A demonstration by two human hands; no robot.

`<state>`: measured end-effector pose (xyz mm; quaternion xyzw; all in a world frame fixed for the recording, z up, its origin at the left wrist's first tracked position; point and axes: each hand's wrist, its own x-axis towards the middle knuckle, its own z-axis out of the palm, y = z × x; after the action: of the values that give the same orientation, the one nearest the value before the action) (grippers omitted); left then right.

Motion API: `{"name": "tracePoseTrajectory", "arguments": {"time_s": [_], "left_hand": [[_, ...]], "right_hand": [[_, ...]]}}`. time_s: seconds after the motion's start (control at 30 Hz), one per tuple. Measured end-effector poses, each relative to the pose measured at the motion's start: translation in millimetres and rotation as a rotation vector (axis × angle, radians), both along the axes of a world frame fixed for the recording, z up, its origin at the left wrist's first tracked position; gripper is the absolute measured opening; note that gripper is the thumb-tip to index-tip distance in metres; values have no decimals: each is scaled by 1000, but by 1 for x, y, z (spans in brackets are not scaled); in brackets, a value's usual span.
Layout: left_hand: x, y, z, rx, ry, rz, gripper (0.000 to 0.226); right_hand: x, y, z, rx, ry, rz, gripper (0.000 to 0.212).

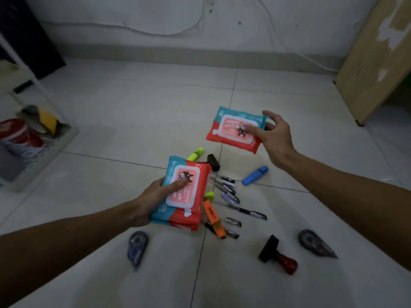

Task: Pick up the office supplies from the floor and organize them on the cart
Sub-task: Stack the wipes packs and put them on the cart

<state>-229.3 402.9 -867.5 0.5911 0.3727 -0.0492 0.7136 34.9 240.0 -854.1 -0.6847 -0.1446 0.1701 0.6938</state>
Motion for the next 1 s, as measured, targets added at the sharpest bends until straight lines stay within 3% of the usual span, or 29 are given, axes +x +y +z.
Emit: {"name": "tracePoseTrajectory", "arguments": {"time_s": [0.13, 0.23, 0.33, 0.47, 0.77, 1.0], "left_hand": [[-30, 7, 12, -77, 82, -38, 49], [-44, 10, 19, -127, 105, -51, 44], [-55, 8, 23, -111, 1, -22, 38], [-63, 3, 29, -64, -194, 33, 30], [-82, -1, 32, -290, -170, 14, 70], [-91, 1, 43, -332, -193, -94, 81]], "right_hand": [[-40, 31, 30, 158, 203, 201, 44], [-82, 44, 47, 90, 257, 443, 23], [-121, 53, 55, -98, 186, 667, 18], [-149, 63, 65, -358, -79, 854, 27], [-176, 68, 73, -476, -256, 894, 25], [-173, 70, 69, -539, -435, 844, 35]]}}
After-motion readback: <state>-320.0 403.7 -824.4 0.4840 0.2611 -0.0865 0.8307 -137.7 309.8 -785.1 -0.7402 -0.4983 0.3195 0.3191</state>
